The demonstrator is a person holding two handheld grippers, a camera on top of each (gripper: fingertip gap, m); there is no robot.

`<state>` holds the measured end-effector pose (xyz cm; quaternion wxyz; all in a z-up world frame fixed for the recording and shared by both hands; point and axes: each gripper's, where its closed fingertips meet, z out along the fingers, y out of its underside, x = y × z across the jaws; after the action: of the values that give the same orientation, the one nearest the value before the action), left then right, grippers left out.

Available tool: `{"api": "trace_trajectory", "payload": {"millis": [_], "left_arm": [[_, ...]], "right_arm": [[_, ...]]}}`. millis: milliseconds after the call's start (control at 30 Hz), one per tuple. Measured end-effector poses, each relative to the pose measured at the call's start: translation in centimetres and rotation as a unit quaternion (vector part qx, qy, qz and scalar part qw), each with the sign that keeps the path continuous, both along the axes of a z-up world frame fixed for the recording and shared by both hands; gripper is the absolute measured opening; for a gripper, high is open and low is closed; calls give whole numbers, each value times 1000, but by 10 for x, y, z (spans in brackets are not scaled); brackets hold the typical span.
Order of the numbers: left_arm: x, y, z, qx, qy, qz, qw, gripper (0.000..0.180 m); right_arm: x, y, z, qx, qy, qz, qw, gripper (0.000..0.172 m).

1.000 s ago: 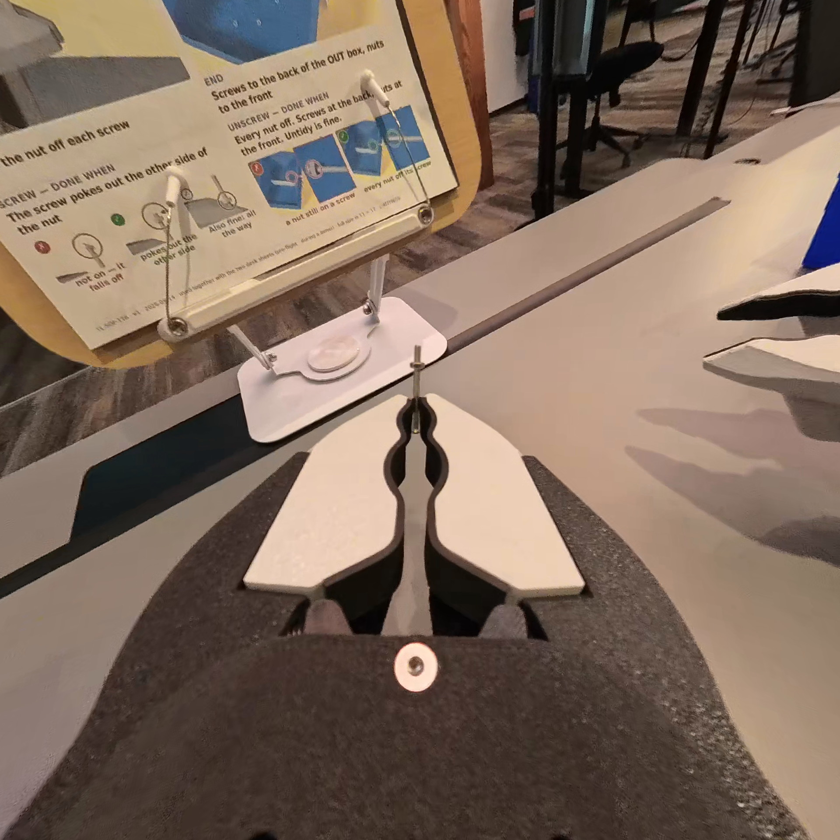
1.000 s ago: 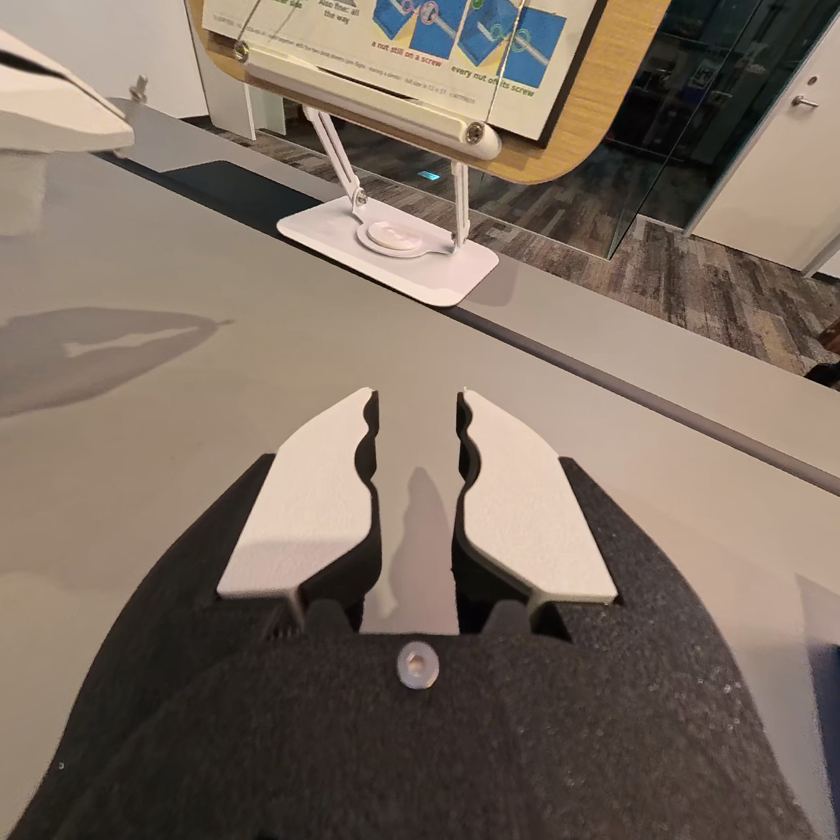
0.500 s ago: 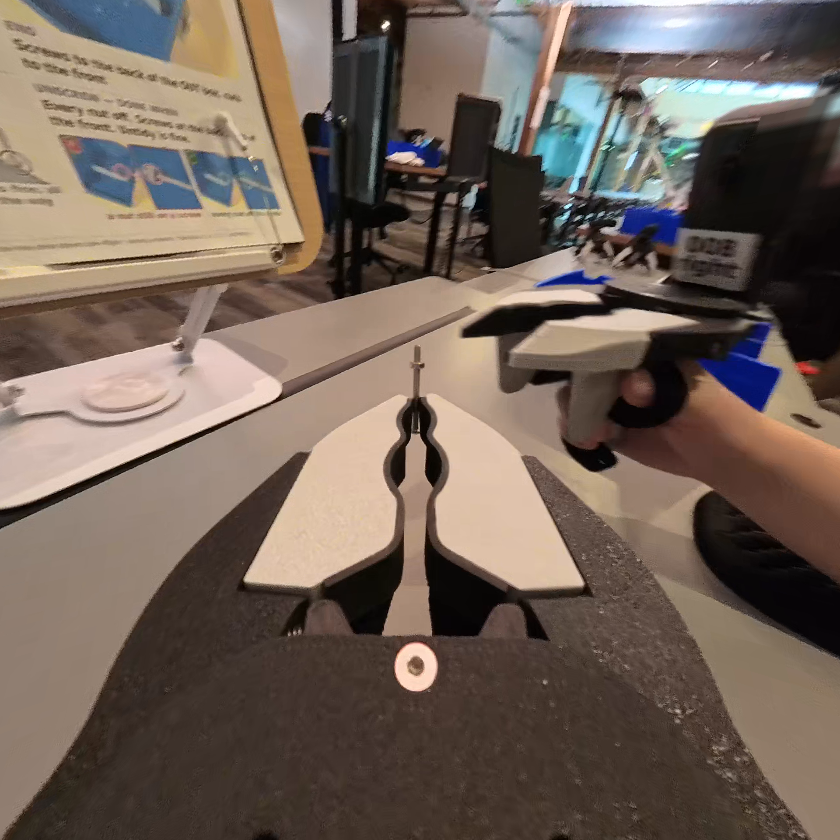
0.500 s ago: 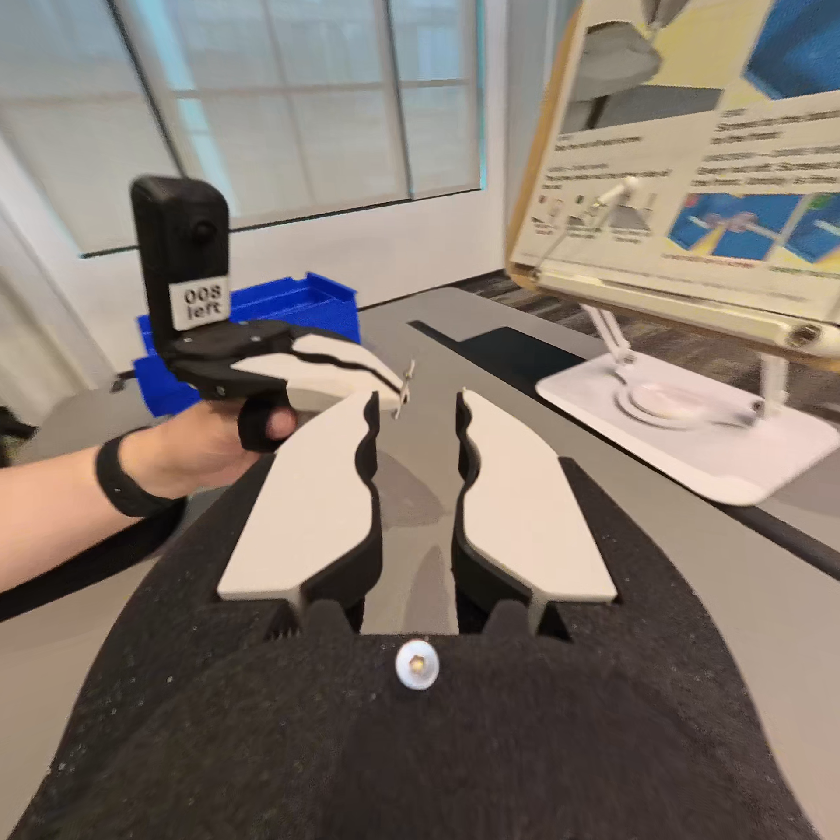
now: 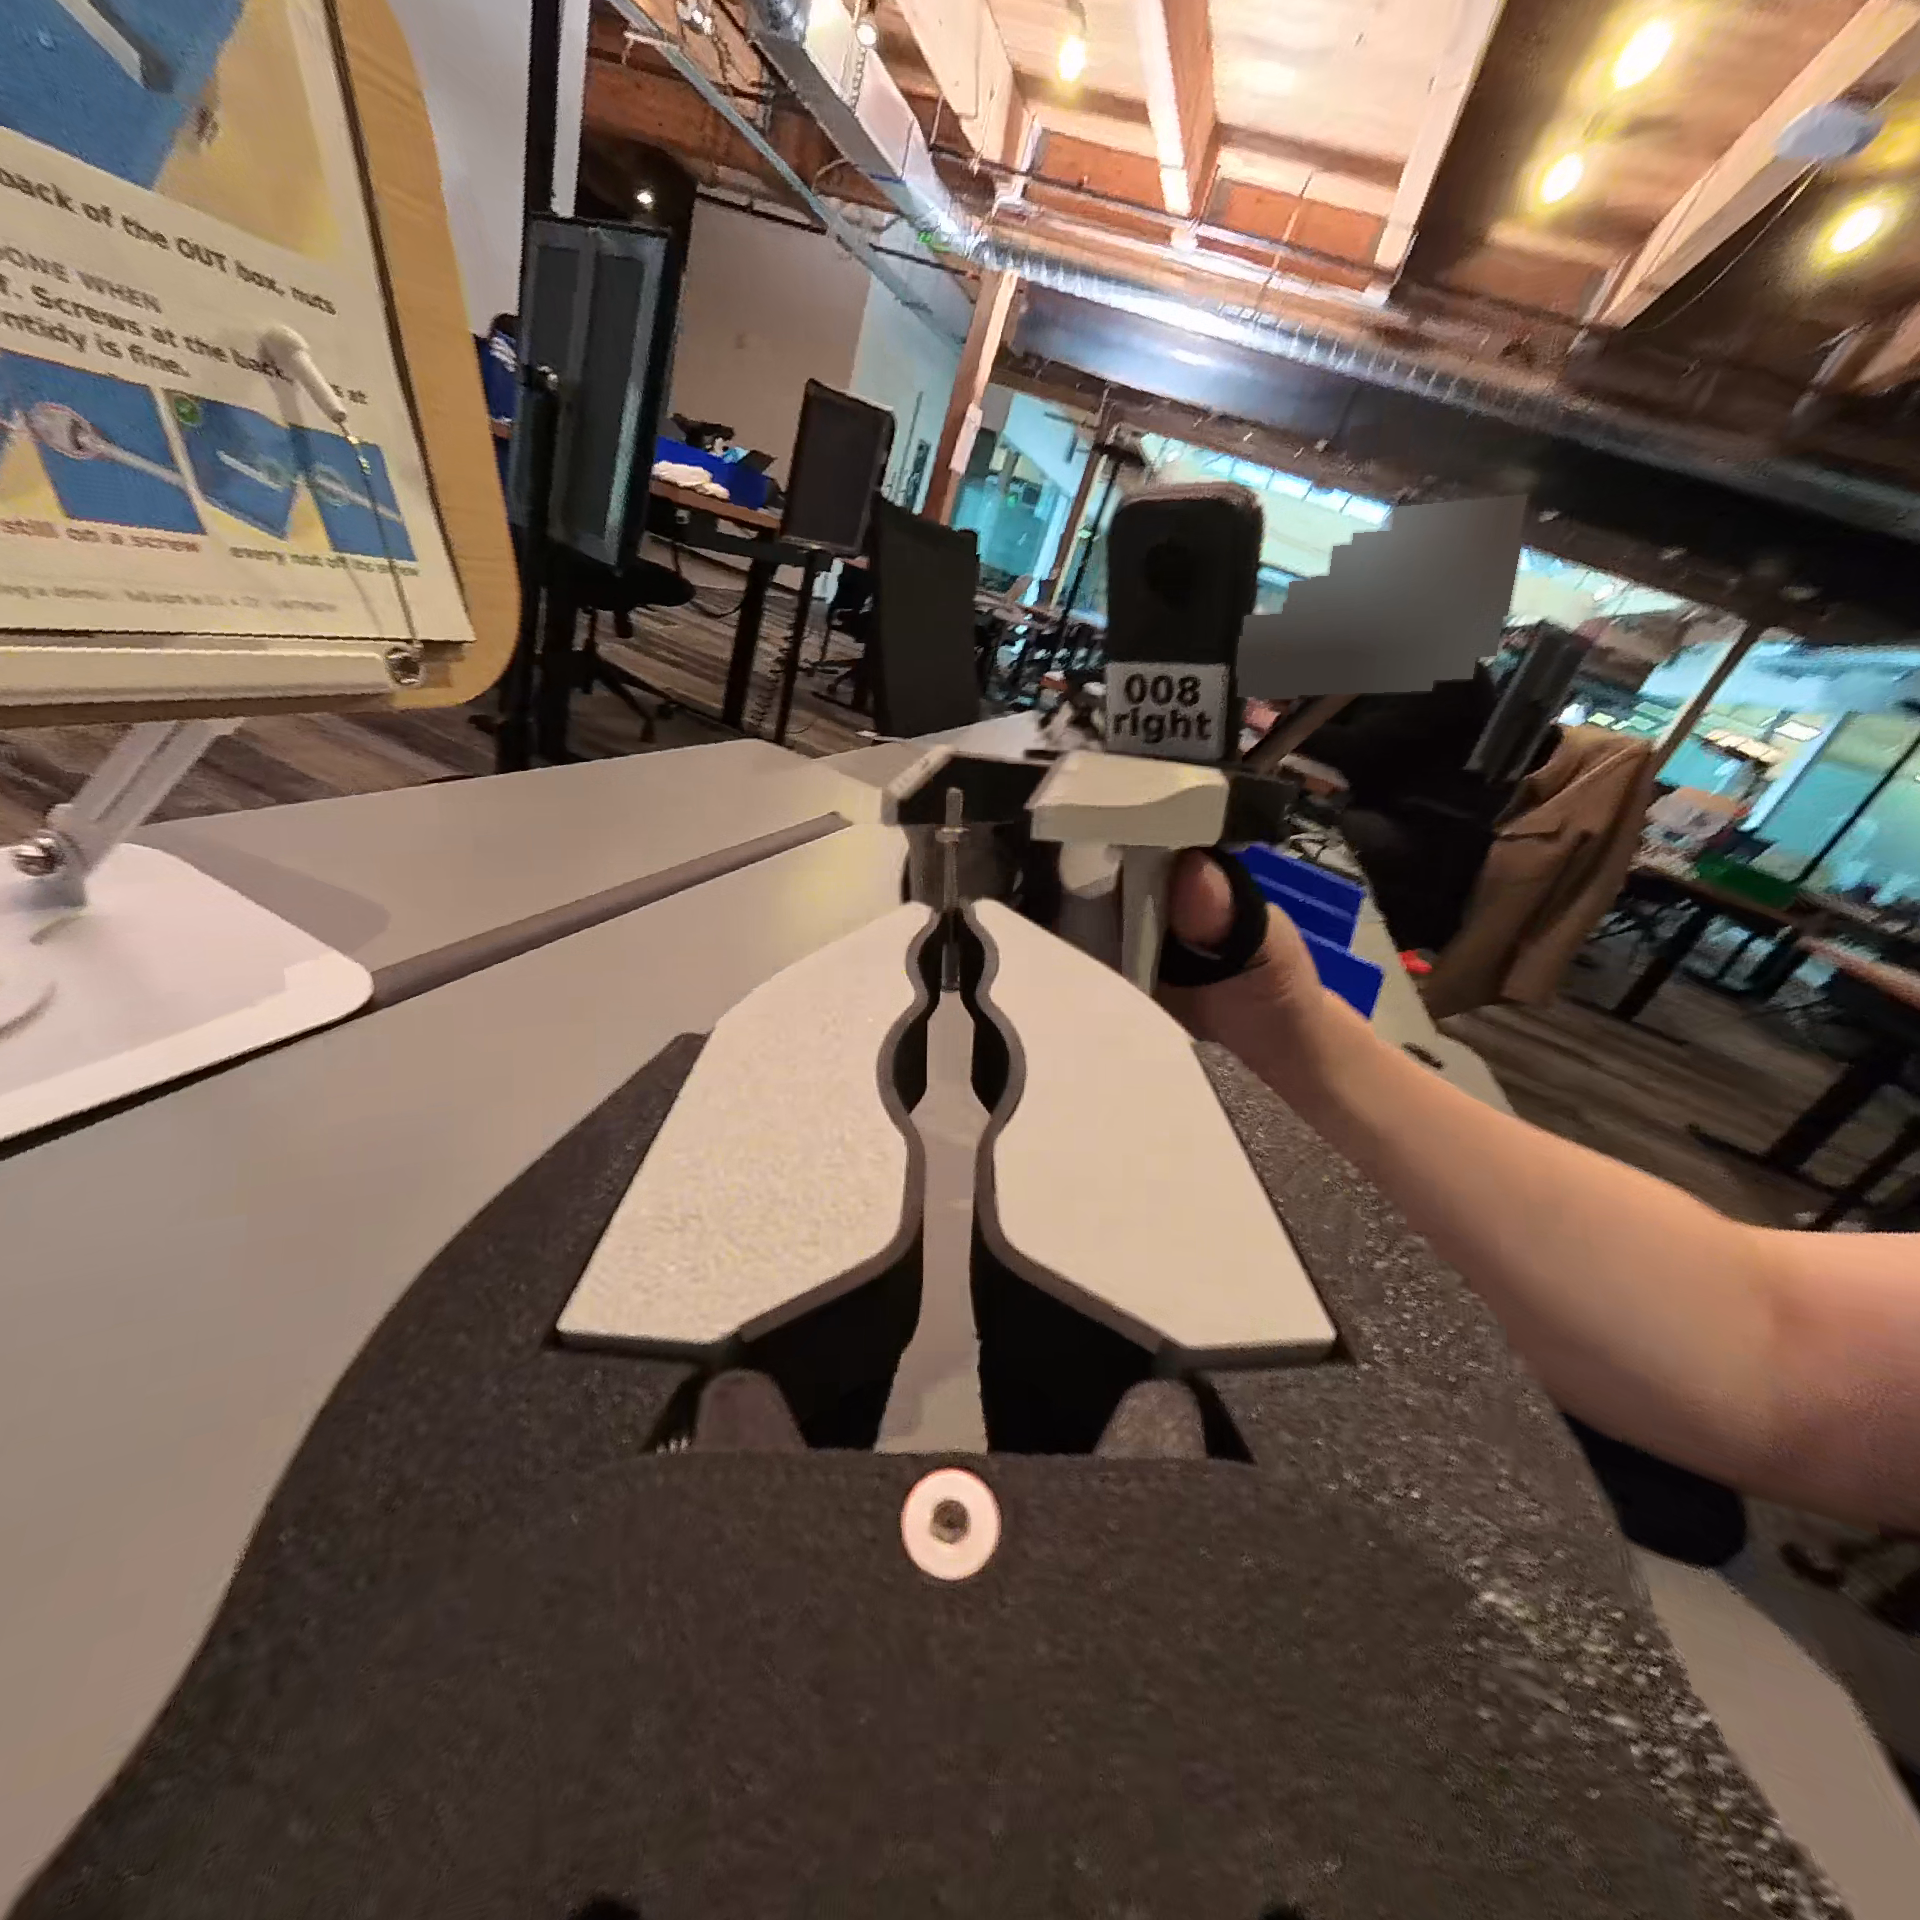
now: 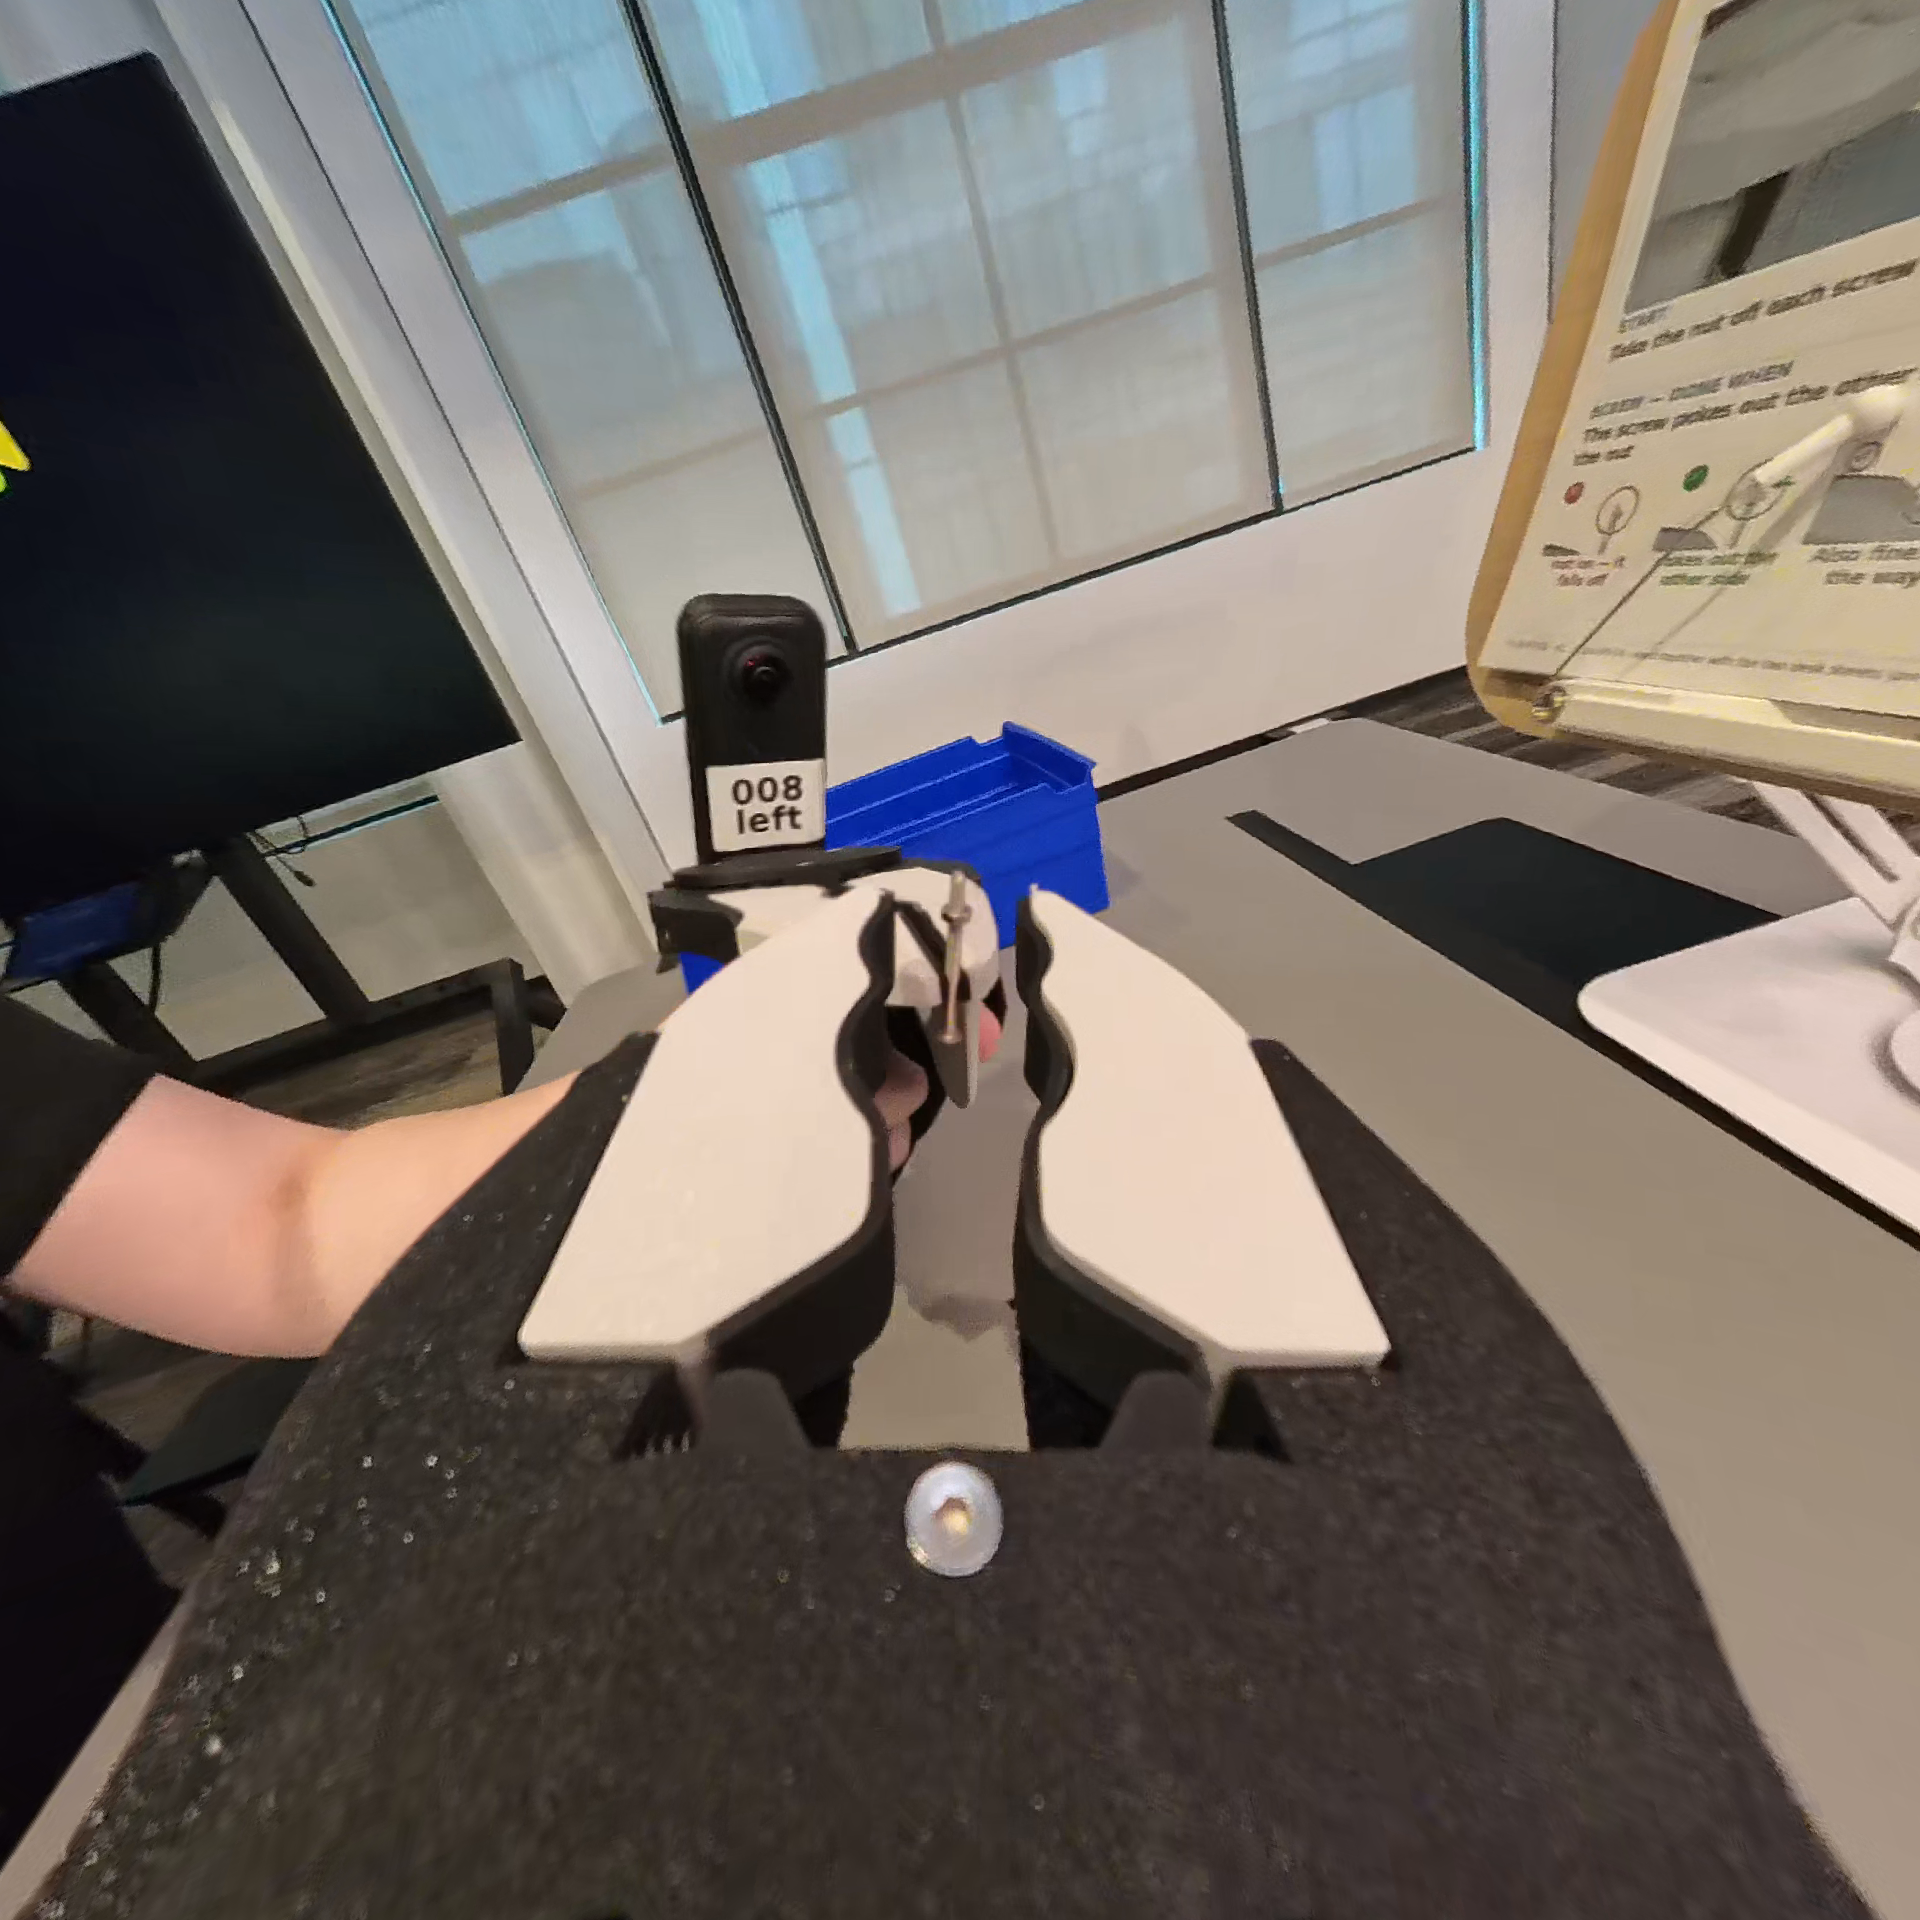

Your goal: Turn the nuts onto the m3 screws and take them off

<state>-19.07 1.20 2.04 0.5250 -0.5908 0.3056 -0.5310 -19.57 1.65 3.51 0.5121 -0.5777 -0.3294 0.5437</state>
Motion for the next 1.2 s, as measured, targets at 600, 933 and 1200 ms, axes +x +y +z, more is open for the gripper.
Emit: {"api": "trace_trajectory", "payload": {"millis": [600,933,1200], "left_arm": [[-3,-7,15,-40,-44,-34,998,2],[0,-10,12,-31,-25,-36,999,2],[1,-11,13,-27,-20,-38,999,2]], "right_arm": [[-3,-6,14,-14,1,-3,1000,19],[-11,-3,7,-21,-20,-18,999,19],[-5,-1,7,-22,-10,-13,1000,19]]}}
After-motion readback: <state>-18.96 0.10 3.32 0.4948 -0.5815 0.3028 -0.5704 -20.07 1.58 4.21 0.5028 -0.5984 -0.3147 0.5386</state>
